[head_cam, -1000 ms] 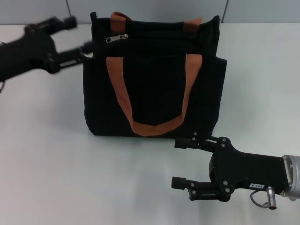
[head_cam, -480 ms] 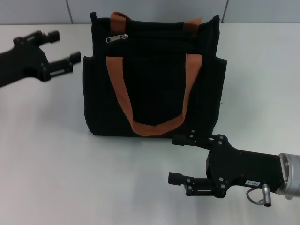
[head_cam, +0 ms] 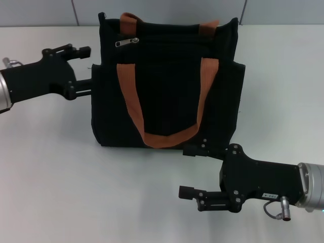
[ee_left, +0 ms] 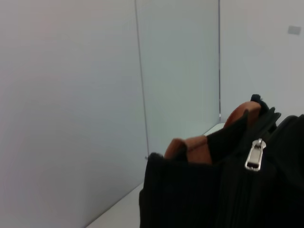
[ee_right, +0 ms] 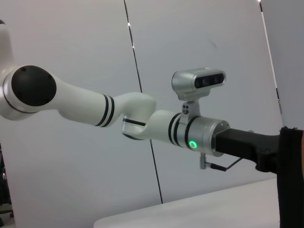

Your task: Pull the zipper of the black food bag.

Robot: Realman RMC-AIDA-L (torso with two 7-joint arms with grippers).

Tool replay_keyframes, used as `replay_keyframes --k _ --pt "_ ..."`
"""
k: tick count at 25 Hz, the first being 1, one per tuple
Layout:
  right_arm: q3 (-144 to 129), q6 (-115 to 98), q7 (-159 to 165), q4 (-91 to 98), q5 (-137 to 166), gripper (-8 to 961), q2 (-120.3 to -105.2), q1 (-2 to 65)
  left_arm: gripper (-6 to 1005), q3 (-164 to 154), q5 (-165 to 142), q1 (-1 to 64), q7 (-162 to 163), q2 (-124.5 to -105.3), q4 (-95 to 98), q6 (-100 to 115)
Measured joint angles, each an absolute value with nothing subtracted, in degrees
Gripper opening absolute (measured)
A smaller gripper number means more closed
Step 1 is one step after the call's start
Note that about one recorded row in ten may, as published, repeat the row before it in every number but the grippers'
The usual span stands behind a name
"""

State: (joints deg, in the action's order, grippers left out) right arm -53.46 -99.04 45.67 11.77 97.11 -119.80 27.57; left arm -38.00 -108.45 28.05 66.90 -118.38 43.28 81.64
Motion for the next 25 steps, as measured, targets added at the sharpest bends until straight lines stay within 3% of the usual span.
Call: replay_keyframes --k 13,25 --pt "-52.99 -98.97 43.4 9.49 96.98 825 -119.79 27.77 809 -39.62 -102.04 31.15 66.86 -118.69 40.05 79.33" --pt "-52.99 -98.47 43.35 9.51 96.49 825 -119.79 27.98 804 -42.12 -102.69 30.2 66.63 -118.54 39.28 77.57"
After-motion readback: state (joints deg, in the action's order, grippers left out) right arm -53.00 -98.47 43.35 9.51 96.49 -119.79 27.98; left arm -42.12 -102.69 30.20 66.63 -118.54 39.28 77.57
